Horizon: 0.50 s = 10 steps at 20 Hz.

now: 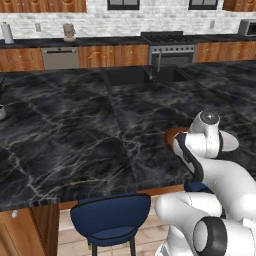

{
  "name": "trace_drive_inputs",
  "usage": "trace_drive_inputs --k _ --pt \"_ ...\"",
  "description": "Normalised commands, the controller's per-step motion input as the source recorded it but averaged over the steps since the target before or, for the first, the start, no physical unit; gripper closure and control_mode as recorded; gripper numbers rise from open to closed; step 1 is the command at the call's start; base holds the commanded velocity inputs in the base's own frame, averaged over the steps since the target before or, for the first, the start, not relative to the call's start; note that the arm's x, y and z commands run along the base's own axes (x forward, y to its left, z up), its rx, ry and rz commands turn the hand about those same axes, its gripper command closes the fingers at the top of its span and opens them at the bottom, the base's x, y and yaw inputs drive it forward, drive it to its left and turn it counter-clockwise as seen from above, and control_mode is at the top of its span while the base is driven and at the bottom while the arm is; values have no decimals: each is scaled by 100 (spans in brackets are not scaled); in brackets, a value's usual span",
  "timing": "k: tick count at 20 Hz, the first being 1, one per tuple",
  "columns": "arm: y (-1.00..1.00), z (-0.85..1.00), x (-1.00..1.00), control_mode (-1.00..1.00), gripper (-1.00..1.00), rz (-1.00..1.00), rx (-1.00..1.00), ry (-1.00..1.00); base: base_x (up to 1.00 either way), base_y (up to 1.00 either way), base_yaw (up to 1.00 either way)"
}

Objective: Pick the chicken drumstick and tomato from their plates and place them in the bowl. Then put the bowl in the fridge.

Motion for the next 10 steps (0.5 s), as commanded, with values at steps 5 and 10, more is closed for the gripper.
trace_drive_inputs --k 5,10 --pt "35 26 -6 -100 -100 36 0 15 0 0 0" --pt "29 9 2 -100 -100 19 0 14 0 0 0"
